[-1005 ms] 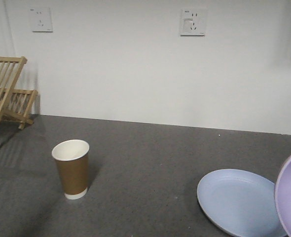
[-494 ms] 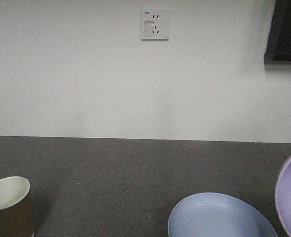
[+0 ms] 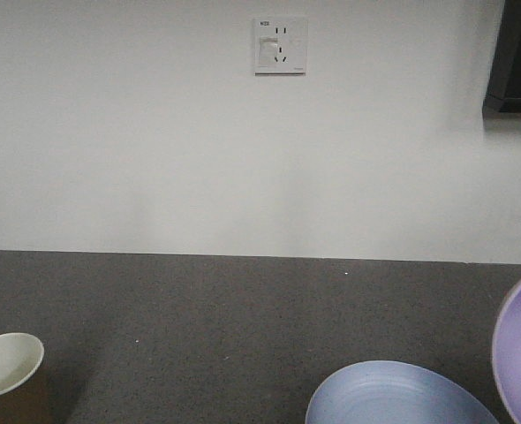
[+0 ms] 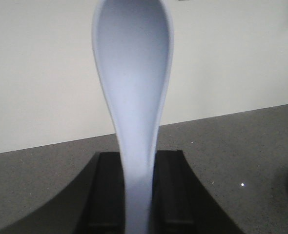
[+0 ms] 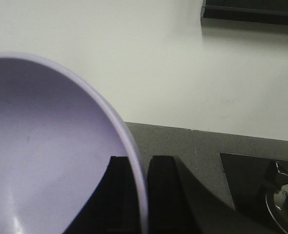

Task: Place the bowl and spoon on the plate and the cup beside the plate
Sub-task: 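Lower the lavender bowl onto the pale blue plate and release with right gripper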

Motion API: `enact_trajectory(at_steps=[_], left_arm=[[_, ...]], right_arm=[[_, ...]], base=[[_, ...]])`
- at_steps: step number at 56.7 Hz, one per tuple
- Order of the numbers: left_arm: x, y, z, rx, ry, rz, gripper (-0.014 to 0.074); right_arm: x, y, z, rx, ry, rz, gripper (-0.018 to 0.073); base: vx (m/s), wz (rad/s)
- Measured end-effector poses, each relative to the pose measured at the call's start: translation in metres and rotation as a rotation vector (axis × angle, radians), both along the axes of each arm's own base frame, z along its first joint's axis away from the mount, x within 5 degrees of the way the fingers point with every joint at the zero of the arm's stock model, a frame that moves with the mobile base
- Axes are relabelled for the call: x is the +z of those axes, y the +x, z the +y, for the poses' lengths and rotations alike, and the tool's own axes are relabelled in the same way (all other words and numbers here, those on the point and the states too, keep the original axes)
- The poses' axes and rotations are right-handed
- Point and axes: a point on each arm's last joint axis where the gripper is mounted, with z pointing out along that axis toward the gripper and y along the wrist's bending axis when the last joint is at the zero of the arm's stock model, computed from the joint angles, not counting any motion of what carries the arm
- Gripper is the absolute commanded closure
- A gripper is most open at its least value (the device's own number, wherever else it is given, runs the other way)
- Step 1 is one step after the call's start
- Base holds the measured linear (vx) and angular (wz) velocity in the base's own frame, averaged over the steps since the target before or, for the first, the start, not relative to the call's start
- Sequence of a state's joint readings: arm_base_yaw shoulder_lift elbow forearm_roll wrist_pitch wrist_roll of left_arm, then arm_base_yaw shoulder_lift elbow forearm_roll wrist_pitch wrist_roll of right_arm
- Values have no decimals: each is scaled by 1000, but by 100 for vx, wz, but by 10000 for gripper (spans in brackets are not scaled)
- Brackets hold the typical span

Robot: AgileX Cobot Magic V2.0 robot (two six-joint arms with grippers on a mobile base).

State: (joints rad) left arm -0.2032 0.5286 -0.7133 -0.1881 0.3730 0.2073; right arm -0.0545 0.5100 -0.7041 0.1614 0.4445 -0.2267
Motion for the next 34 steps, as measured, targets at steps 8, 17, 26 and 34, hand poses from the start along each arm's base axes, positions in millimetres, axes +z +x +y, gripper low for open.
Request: enact_trajectory(at_steps=[8, 17, 26, 34], left_arm=[[0, 0, 0, 0, 0, 0, 594], [0, 0, 0, 0, 0, 0, 594], [0, 0, 0, 0, 0, 0, 594], [0, 0, 0, 0, 0, 0, 594]], right_arm=[[0, 0, 1, 8, 0, 0, 568], [0, 0, 3, 34, 0, 1, 568], [0, -1, 4, 36, 0, -1, 568], [0, -1, 4, 36, 0, 0, 568]], base=[[0, 0], [0, 0], [0, 0], [0, 0]])
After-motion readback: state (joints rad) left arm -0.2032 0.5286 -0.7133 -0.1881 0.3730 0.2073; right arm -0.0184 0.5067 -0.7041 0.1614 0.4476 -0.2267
